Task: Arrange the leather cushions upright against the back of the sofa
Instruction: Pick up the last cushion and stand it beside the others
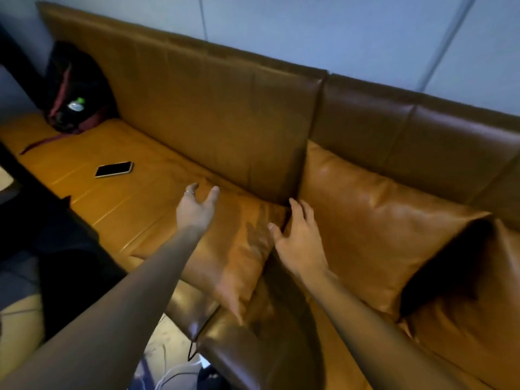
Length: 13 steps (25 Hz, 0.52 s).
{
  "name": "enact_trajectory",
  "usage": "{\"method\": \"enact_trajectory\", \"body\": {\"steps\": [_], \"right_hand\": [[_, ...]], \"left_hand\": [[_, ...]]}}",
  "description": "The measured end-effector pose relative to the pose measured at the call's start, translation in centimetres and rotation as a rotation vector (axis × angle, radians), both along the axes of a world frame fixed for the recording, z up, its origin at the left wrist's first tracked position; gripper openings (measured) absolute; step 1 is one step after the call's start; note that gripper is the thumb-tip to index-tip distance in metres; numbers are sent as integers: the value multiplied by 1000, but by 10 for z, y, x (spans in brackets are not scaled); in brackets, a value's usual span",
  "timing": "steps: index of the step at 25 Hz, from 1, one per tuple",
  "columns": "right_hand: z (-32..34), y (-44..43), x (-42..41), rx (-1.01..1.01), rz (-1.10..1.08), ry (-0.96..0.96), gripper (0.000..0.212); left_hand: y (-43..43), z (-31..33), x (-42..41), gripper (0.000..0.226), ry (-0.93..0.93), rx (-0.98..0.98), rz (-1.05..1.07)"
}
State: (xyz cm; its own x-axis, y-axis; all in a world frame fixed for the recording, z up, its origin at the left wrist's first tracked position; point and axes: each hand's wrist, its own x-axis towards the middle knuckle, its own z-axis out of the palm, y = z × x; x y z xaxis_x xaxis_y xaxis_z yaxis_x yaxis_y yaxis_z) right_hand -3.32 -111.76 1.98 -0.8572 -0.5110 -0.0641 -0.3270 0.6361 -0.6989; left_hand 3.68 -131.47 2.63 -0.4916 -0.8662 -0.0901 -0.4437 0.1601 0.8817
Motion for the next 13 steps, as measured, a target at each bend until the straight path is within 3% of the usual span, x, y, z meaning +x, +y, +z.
{"method": "enact_trajectory", "body": {"steps": [6,13], "right_hand": [[-79,-95,-5,47,-164,-329,78],[-153,-161,-49,127,-598,-676,88]], "left_hand": [[-97,-73,8,73,-145,166,2],[-179,-137,-31,71,-359,365,-74]]}}
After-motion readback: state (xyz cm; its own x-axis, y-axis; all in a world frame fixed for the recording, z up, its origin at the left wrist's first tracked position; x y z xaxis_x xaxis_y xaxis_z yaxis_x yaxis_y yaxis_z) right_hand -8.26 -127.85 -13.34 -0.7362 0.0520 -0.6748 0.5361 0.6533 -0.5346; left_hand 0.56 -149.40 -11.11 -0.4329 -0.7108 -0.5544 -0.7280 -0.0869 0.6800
